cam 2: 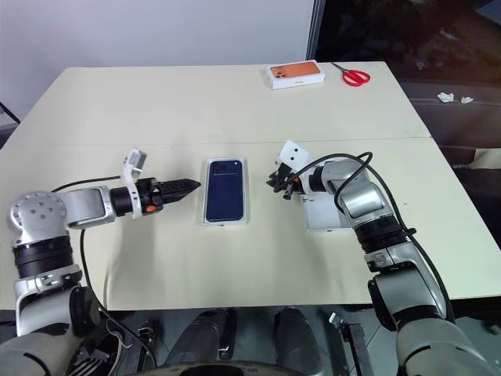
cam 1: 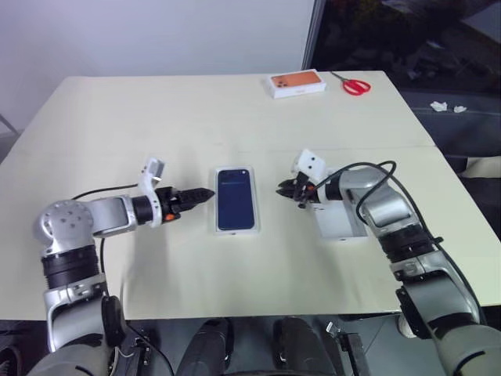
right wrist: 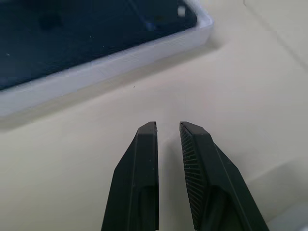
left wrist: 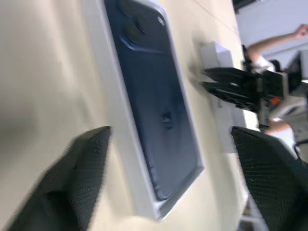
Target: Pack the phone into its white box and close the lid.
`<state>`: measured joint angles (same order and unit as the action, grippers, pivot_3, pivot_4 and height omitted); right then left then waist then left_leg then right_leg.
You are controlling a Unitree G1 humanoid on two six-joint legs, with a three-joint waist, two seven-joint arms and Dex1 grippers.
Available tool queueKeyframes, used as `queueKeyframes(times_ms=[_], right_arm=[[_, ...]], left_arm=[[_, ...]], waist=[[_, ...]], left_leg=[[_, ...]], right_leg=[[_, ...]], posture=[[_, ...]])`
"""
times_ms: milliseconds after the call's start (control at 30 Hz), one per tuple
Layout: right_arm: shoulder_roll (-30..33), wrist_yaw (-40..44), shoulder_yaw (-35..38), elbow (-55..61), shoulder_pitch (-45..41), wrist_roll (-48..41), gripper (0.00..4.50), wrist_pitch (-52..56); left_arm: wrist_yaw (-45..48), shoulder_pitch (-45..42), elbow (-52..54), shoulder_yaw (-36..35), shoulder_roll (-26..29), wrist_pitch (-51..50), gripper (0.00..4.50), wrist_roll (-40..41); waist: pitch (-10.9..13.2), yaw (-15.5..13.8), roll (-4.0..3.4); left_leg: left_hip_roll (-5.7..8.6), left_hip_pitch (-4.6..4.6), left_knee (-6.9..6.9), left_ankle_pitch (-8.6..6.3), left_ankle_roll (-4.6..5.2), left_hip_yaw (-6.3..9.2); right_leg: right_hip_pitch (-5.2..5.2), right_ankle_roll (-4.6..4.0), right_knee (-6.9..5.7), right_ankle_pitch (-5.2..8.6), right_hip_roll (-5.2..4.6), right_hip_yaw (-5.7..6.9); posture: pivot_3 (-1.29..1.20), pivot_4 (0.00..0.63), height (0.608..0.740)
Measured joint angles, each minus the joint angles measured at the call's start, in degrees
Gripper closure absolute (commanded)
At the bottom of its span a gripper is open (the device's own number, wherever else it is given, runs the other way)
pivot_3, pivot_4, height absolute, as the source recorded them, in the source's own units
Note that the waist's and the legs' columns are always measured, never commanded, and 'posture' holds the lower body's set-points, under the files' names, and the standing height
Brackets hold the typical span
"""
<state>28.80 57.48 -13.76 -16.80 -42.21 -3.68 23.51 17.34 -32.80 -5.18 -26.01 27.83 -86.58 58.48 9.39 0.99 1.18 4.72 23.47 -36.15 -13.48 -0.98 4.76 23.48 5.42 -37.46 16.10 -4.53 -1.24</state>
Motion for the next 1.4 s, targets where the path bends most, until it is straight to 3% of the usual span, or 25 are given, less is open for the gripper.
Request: queueKeyframes(times_ms=[33, 133, 167, 367, 733, 1400], right_arm=[[-0.19, 0.17, 0.01, 0.82, 0.04, -0.12, 4.47, 0.02], [-0.99, -0.01, -0.04, 2.34, 0.99, -0.14, 4.50, -0.13], [-1.56, -0.25, -0.32, 2.65, 1.30, -0.12, 4.50, -0.12], [-3.36, -2.59, -4.52, 3.16, 2.72, 3.59, 4.50, -2.26], [-4.70, -5.92, -7.18, 3.24, 5.13, 7.87, 4.50, -5.32], [6.47, -1.94, -2.10, 17.38, 15.11, 5.40, 4.50, 0.66]], left_arm=[[0.32, 0.42, 0.02, 0.19, 0.98, 0.74, 2.48, -0.62], [0.41, 1.33, -0.56, 0.37, 1.84, 3.77, 4.12, -3.18], [0.53, 1.64, -0.89, 0.52, 1.63, 4.58, 4.48, -3.73], [2.57, 5.09, -1.35, 6.76, -1.51, 9.66, 4.48, -8.17], [9.76, 7.01, 5.39, 23.04, -1.73, 23.82, 4.48, -20.98], [13.32, 3.52, 2.71, 27.82, -11.15, 24.68, 4.48, -25.62]], waist=[[0.00, 0.02, 0.00], [0.00, -0.17, 0.00], [0.00, -0.22, 0.00], [0.00, -0.31, 0.00], [-0.18, -0.56, -0.22], [-0.21, -2.83, -0.26]], left_leg=[[0.00, 0.00, 0.01, 0.00, 0.00, -0.01], [0.01, 0.00, 0.00, 0.00, 0.00, 0.01], [0.01, 0.00, -0.01, 0.00, 0.00, 0.01], [0.04, 0.00, -0.02, 0.00, 0.00, 0.02], [0.16, -0.16, -0.02, -0.01, 0.04, 0.04], [0.39, -0.17, -0.36, -0.32, 0.57, 0.17]], right_leg=[[0.00, 0.00, 0.00, 0.00, 0.00, -0.01], [-0.01, 0.00, 0.01, 0.00, -0.01, 0.01], [-0.01, 0.00, 0.00, 0.00, -0.02, 0.00], [-0.02, 0.00, 0.00, 0.00, -0.04, 0.01], [-0.26, -0.01, 0.04, 0.00, -0.15, 0.02], [-0.67, 0.02, 0.29, 0.01, -0.34, 0.20]], posture=[[0.00, 0.150, 0.740], [0.00, 0.150, 0.740], [0.00, 0.150, 0.740], [0.00, 0.150, 0.740], [0.00, 0.150, 0.740], [0.00, 0.150, 0.740]])
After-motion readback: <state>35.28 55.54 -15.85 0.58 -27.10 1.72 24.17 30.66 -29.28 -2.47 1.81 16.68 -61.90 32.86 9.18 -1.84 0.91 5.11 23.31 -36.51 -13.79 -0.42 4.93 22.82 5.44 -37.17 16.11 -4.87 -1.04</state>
